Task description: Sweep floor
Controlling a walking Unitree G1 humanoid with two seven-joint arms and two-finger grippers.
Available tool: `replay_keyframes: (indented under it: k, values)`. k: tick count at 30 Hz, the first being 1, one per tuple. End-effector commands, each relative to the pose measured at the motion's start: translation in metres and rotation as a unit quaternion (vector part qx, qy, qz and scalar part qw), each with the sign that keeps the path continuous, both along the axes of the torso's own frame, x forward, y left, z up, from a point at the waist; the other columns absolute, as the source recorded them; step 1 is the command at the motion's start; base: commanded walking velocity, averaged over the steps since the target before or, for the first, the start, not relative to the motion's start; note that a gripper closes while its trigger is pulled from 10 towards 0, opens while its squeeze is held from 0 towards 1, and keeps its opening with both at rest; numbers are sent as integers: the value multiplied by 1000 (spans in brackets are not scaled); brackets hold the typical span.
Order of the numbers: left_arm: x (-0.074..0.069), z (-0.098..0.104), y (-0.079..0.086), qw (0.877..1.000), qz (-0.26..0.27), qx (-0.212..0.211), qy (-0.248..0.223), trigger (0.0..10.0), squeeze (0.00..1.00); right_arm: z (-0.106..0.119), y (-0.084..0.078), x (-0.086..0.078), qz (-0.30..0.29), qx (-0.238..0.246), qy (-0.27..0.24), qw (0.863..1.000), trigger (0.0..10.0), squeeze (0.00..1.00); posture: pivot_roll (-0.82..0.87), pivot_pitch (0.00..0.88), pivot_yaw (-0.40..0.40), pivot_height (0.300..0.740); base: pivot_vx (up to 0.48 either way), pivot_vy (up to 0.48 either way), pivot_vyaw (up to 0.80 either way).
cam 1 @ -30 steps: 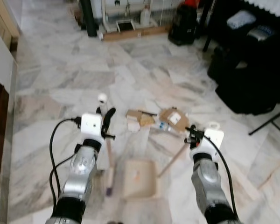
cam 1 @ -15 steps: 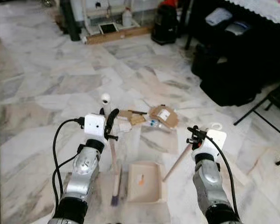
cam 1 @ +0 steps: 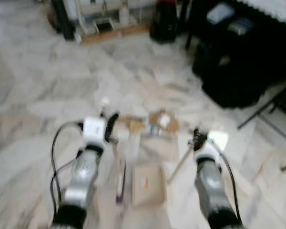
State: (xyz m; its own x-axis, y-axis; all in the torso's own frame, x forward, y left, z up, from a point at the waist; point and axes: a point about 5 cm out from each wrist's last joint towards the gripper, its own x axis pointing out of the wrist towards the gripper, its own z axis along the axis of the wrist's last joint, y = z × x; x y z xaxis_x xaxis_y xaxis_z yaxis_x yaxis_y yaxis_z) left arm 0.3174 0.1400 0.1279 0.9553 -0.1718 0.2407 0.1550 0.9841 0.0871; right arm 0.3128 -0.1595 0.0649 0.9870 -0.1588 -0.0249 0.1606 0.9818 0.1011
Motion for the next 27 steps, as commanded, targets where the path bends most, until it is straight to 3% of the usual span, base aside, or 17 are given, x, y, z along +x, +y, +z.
replay_keyframes:
  k: [1, 27]
  values:
    - [0, 9, -8, 1000, -12, 3, -22, 10000, 0, 5, -6, 1, -10, 0, -16, 1000, 10000, 0, -37, 82, -19, 740, 285, 0, 0]
    - [2, 11, -5, 1000, -2, 1, -25, 10000, 0, 6, -6, 2, -9, -2, -17, 1000, 10000, 0, -38, 101, -21, 740, 287, 0, -89]
